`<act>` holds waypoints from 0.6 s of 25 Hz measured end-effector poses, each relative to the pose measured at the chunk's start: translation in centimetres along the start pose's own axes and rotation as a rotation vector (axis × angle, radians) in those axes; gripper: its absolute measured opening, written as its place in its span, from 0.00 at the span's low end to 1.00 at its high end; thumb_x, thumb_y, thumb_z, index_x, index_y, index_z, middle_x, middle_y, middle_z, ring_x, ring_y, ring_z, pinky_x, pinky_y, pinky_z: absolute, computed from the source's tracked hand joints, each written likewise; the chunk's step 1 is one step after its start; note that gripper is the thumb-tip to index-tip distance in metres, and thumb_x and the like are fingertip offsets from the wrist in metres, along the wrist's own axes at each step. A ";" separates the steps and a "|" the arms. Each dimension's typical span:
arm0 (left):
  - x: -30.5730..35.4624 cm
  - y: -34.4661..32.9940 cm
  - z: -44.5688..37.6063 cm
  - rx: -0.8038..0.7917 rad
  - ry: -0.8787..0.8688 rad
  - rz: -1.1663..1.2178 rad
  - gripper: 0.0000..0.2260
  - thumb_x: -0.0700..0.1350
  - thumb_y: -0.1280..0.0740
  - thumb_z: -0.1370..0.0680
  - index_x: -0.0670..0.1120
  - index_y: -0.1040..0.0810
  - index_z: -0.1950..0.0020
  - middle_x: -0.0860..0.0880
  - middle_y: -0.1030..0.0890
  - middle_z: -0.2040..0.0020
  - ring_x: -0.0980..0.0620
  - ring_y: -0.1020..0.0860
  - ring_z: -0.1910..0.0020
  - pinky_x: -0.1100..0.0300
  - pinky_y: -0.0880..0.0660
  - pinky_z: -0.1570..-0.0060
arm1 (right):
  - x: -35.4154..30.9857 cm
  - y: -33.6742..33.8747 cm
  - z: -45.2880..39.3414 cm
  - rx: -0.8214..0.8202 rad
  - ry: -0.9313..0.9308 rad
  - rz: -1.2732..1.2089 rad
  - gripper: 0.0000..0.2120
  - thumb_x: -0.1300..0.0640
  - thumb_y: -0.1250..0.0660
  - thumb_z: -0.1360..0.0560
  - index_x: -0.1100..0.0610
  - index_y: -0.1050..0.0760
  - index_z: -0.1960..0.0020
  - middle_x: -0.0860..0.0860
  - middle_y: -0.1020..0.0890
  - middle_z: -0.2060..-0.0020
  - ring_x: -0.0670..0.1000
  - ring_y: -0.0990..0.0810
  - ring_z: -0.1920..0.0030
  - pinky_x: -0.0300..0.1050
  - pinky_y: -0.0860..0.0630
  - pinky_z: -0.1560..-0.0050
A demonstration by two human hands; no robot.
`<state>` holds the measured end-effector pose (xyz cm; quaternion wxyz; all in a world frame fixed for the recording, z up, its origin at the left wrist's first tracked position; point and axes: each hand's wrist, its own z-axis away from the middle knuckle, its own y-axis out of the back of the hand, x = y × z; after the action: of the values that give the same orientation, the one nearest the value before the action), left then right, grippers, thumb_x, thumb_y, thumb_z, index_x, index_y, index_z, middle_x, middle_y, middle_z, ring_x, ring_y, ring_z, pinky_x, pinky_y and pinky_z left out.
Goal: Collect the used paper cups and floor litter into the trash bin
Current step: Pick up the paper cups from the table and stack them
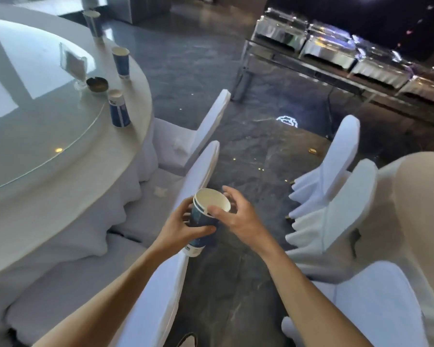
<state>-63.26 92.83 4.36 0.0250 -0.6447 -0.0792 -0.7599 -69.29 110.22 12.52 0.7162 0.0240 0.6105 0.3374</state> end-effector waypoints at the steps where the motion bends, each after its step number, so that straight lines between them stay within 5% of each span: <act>1: 0.5 0.3 -0.8 0.034 0.002 -0.015 0.34 0.46 0.16 0.32 0.56 0.26 0.30 0.53 0.18 0.41 0.49 0.17 0.44 0.62 0.17 0.52 | -0.7 0.0 -1.8 -0.045 0.022 0.035 0.39 0.38 0.23 0.33 0.50 0.29 0.27 0.47 0.23 0.34 0.45 0.21 0.36 0.51 0.23 0.33; 5: 0.5 2.1 -4.0 0.191 0.047 -0.053 0.34 0.42 0.16 0.33 0.55 0.25 0.31 0.53 0.18 0.41 0.54 0.18 0.46 0.71 0.21 0.55 | -1.6 -0.8 -8.3 -0.223 0.092 0.135 0.40 0.43 0.21 0.30 0.51 0.33 0.24 0.46 0.25 0.32 0.47 0.25 0.33 0.49 0.26 0.31; 10: 0.1 3.2 -8.9 0.411 0.082 -0.131 0.34 0.44 0.16 0.33 0.54 0.27 0.31 0.59 0.19 0.41 0.67 0.21 0.46 0.73 0.24 0.50 | -2.2 -1.1 -18.4 -0.489 0.219 0.328 0.49 0.34 0.24 0.35 0.51 0.38 0.21 0.48 0.26 0.29 0.50 0.26 0.30 0.53 0.27 0.29; 15: 0.0 3.2 -12.7 0.667 0.189 -0.204 0.36 0.47 0.17 0.33 0.53 0.29 0.29 0.56 0.20 0.40 0.55 0.20 0.42 0.65 0.23 0.48 | -4.3 -1.1 -26.8 -0.771 0.385 0.466 0.40 0.39 0.23 0.30 0.47 0.34 0.24 0.43 0.24 0.34 0.46 0.25 0.36 0.46 0.27 0.33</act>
<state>-75.25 87.77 2.68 0.1653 -0.5166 -0.3842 -0.7471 -92.77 97.00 8.92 0.4523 -0.1700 0.5408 0.6885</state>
